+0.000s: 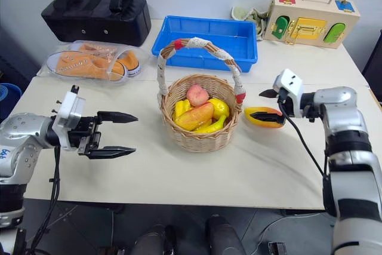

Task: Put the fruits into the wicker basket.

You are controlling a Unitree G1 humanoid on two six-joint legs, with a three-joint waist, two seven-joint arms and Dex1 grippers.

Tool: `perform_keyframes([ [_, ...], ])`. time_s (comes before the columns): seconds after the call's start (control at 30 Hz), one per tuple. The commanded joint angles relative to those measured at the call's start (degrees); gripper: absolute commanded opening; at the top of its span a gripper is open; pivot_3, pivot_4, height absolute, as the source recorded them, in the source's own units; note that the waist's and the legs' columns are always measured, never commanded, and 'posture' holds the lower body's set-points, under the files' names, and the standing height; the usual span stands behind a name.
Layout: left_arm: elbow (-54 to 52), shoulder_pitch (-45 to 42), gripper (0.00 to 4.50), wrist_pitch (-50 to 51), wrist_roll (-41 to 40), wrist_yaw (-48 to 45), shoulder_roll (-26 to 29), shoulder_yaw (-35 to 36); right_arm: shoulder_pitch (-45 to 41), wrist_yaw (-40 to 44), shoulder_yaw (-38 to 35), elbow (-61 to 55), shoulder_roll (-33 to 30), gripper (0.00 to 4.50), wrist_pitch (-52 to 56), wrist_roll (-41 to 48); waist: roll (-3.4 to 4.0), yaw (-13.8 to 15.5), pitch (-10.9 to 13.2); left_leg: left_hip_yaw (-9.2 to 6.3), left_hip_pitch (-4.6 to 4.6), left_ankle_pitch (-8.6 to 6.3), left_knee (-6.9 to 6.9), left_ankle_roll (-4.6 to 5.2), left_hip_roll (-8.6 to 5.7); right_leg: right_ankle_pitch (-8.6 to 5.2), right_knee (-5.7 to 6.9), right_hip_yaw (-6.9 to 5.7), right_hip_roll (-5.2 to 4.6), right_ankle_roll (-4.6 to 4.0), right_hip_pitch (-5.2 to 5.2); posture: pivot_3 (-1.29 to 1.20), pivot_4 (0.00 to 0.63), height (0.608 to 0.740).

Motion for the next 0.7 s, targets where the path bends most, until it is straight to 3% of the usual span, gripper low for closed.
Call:
perform_keyframes([
  [0.03, -1.88, 1.14, 4.47, -1.17, -1.41, 0.28, 0.93, 2.87, -3.59, 3.67, 2.06, 6.33, -0.42, 4.50, 1.22, -3.46, 0.00, 0.03, 0.00, 0.00, 0.00, 0.00, 0.00, 0.00, 0.00, 0.00, -0.01, -0.01, 0.00, 0.00, 0.00, 0.00, 0.150, 0.740],
  [0.2, -3.69, 0.56, 4.50, -0.02, -3.35, 1.58, 0.44, 3.39, -6.10, 5.55, 3.04, 10.18, -0.31, 3.30, 0.69, -6.03, 0.01, -0.20, 0.01, 0.04, 0.00, 0.01, 0.21, 0.00, 0.00, 0.00, 0.06, 0.03, 0.01, 0.00, 0.05, 0.00, 0.150, 0.740],
  [0.4, -5.17, 0.10, 4.50, 0.49, -4.90, 3.34, -0.81, 3.43, -3.07, 13.10, -1.21, 3.57, -5.37, 3.16, 0.81, -1.58, 0.03, -0.74, 0.02, 0.06, 0.06, 0.04, 0.49, 0.06, 0.00, -0.01, 0.16, 0.04, 0.00, -0.03, 0.21, 0.00, 0.150, 0.740],
  [0.53, -5.91, 0.75, 4.50, 0.70, -5.52, 4.28, -1.11, 3.76, 5.33, 16.55, -4.86, -14.74, -10.54, 3.16, 11.40, 9.06, 0.03, -0.16, 0.02, -0.03, 0.03, -0.01, 0.45, 0.06, 0.01, -0.01, 0.14, -0.01, 0.00, -0.02, 0.21, 0.00, 0.150, 0.740],
  [0.6, -6.06, 2.05, 4.50, 0.75, -5.50, 4.77, -1.23, 4.18, 15.40, 15.66, -9.49, -38.15, -14.15, 3.16, 25.63, 21.22, 0.03, 0.04, 0.02, -0.05, 0.04, -0.02, 0.41, 0.04, 0.03, -0.01, 0.14, -0.02, 0.00, -0.01, 0.21, 0.00, 0.150, 0.740],
  [0.7, -6.02, 2.96, 4.50, 0.54, -5.16, 5.80, -1.54, 4.63, 21.74, 3.63, -16.98, -62.82, -11.45, 3.16, 42.88, 37.75, 0.03, -0.52, 0.02, -0.14, 0.08, -0.03, 0.22, -0.09, 0.09, -0.02, 0.16, -0.05, 0.06, 0.01, 0.19, 0.00, 0.150, 0.740],
])
